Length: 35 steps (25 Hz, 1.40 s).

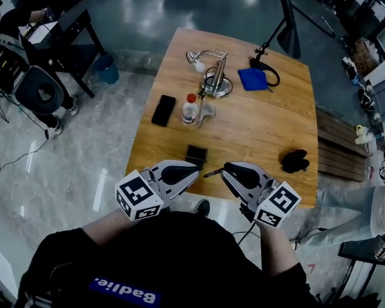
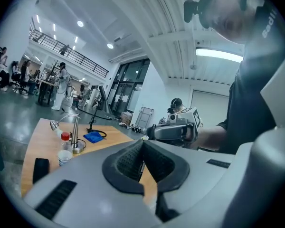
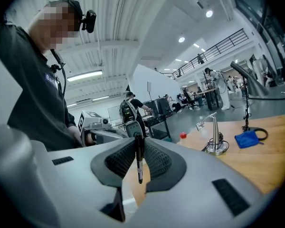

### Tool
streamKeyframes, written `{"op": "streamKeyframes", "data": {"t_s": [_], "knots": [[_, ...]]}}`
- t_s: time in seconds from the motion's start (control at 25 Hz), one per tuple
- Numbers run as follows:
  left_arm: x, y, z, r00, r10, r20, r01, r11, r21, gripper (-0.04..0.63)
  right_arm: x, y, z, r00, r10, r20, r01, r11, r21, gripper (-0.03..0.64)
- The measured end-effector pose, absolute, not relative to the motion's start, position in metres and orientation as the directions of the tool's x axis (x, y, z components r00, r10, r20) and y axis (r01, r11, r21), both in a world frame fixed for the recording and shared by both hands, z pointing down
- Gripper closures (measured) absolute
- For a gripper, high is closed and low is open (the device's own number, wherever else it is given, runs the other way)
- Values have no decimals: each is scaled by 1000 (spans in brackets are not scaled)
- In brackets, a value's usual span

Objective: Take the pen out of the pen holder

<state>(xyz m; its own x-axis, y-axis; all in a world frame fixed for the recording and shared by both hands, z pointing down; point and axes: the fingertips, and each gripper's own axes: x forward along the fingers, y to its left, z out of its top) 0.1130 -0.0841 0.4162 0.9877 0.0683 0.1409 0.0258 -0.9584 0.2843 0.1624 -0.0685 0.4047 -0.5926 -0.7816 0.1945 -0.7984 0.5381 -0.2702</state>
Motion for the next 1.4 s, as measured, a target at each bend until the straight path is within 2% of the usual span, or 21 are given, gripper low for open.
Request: {"op": "streamKeyframes", "data": {"t_s": [1.4], "knots": [[101,-75,415,988,19,154,-26,-959,282,588,127,-58,419,-658,-727,195,-744,590,-313,554]]}}
